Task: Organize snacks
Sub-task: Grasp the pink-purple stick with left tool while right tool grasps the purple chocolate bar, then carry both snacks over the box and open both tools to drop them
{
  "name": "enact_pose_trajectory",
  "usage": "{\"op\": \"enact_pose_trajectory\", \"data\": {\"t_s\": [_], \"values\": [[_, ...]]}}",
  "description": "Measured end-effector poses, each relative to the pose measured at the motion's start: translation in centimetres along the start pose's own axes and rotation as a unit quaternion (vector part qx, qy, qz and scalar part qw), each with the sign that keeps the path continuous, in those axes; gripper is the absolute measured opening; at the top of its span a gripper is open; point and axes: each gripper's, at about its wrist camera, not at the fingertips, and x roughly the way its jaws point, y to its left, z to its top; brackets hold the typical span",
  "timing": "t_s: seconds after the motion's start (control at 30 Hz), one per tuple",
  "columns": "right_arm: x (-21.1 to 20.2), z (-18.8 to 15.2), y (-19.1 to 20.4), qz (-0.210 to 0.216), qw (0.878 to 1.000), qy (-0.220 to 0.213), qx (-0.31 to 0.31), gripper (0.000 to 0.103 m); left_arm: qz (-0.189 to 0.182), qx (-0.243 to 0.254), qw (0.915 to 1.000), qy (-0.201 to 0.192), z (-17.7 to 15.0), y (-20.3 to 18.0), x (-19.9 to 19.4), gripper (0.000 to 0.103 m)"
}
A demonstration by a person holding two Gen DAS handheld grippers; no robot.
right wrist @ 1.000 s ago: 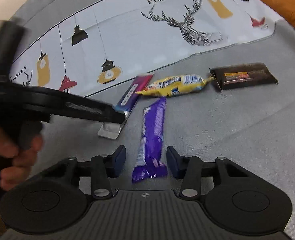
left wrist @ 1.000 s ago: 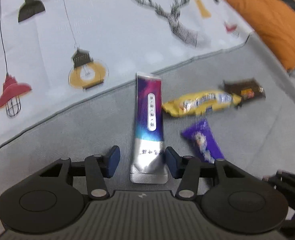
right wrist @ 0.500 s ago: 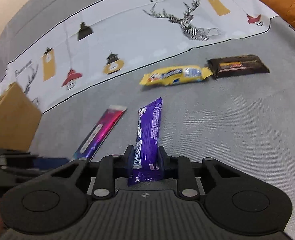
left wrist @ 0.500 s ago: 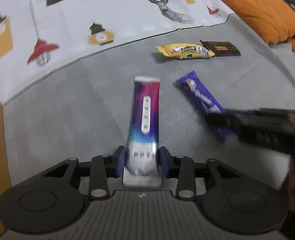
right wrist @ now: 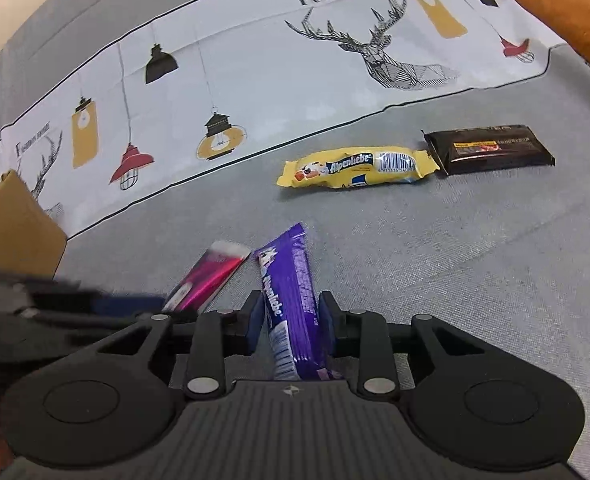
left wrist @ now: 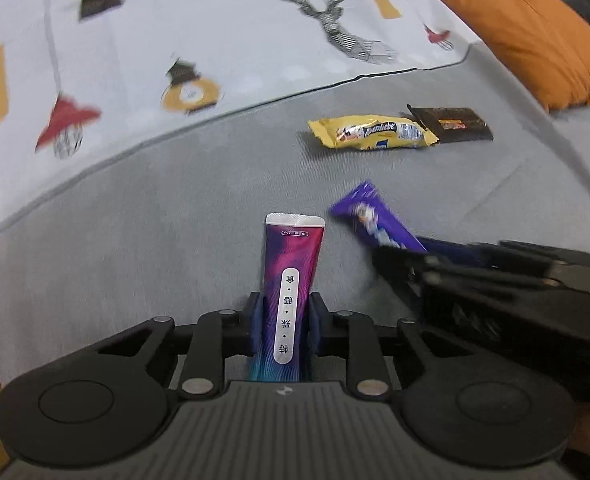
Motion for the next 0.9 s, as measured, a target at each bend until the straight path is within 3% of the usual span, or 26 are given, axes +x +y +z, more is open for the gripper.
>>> {"op": "enact_pose_trajectory", "data": {"t_s": [0.03,0.23,0.43,0.73,0.9], "values": [[0.0,0.0,0.0,-0.001,1.0,0.002,0.001,0.017,0.0,-0.005,1.0,0.002,-0.2,0.0,-0.7,0.025],[-2.4,-1.0,1.4,0.024,1.0,-0.009,0.01,0.016,0.021,0.011,0.9994,-0.026,-1.6,-0.4,-6.2,0.024],[-8.4,-2.1,4.9,0.047,0.998,-0.038,-0.03,0.016,0.033,-0.01,0.9989,-0.031,-2.9,0.3,-12.6,0.024],[-18.5,-3.3,13.7,0.065,0.991,-0.094,-0.067,0.016,0.033,-0.043,0.9958,-0.075,-5.0,2.9,-23.6,0.024],[-22.4,-2.1,19.5,0.083,0.984,-0.114,-0.111,0.015,0.029,-0.086,0.99,-0.108,-6.6,6.6,-29.8,0.023]]}}
